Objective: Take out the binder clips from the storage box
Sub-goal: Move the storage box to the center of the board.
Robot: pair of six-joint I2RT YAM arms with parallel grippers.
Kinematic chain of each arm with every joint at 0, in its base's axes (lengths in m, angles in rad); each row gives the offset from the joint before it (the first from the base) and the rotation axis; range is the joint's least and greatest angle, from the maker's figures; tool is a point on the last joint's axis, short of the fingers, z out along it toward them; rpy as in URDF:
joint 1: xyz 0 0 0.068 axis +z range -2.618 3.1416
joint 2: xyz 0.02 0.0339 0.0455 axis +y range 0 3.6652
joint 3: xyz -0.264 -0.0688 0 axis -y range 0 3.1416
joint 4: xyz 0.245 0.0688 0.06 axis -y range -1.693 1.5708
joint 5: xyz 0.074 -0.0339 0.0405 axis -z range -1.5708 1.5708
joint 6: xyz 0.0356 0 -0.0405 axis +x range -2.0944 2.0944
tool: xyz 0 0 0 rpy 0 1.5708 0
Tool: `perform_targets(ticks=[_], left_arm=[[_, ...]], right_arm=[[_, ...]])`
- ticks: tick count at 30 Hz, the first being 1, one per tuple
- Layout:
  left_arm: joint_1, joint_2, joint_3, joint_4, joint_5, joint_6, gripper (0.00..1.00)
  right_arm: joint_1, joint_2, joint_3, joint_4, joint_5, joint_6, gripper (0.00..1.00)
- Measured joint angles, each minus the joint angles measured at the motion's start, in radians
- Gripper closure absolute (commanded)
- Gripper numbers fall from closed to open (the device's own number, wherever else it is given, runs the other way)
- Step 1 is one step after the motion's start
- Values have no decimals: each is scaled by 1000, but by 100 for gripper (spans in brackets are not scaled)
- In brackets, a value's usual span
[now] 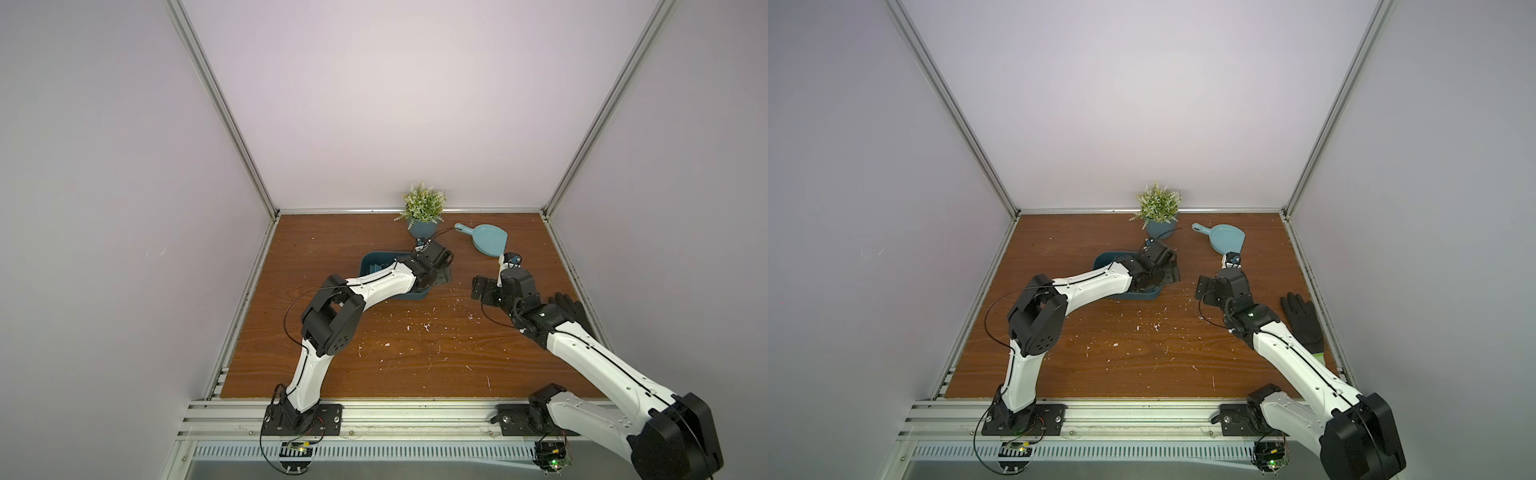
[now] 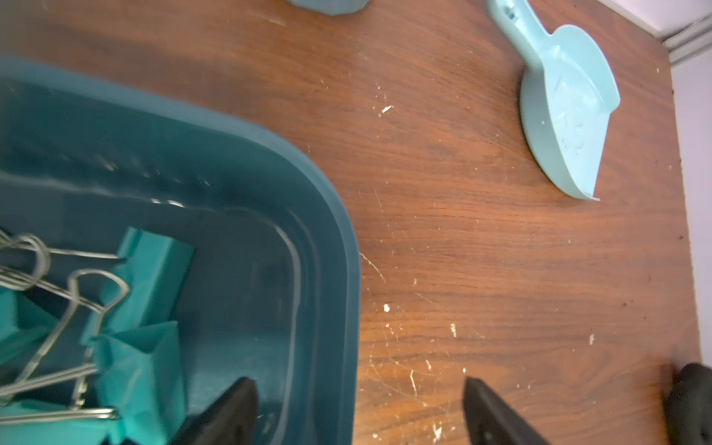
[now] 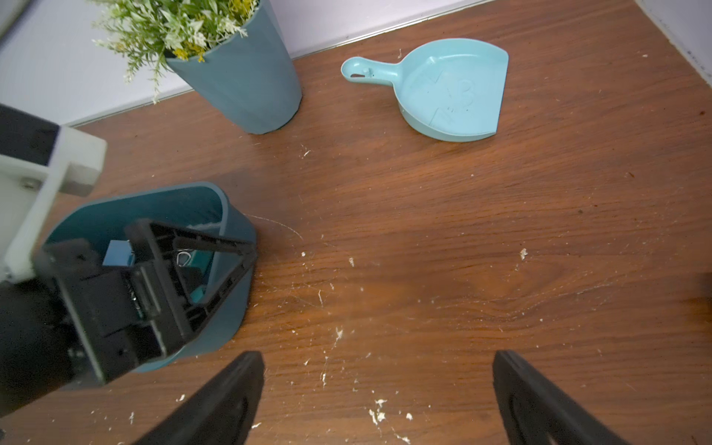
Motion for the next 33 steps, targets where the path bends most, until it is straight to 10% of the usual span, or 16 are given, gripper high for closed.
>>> perform_targets(ticks=[9,22,33], left_arm=[[64,-296,-177,-13,-49,84,1],[381,-523,-530,23,20,244,10],[493,-400,-531,48,98,389,53]], right_arm=[[114,144,115,0,-5,0,1],[309,633,537,-42,-10,7,15],[341,894,830,-174,-29,11,7]])
